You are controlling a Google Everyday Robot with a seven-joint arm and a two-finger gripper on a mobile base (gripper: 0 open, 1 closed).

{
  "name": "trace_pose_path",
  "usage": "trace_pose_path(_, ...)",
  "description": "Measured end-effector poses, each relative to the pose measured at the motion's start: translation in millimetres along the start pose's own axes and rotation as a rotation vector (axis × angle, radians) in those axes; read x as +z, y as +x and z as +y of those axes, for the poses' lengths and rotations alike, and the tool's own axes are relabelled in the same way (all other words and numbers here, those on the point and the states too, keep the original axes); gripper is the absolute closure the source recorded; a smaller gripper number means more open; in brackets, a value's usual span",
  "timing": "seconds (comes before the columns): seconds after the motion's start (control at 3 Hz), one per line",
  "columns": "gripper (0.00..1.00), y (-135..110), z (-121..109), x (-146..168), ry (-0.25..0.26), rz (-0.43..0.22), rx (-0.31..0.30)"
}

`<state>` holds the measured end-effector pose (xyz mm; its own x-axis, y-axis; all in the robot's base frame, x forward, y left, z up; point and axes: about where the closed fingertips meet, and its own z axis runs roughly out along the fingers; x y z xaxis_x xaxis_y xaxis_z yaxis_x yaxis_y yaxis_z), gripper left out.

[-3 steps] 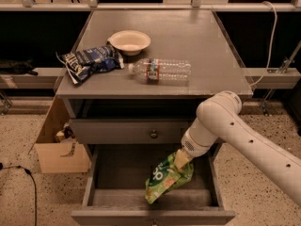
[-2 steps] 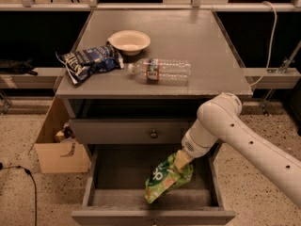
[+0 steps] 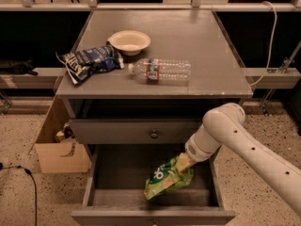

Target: Place green rice chip bag into middle drawer

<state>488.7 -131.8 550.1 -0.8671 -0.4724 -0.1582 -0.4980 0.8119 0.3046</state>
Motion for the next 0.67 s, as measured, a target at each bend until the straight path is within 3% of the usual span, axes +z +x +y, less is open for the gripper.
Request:
trace_pose_path(0.33,1.00,1.3,-3.1,6.4,-0.002,-0.021,0.048)
trace_pose_path(0.67,1.00,-2.8,3.6,11.1,0.015,-0.025,0.051)
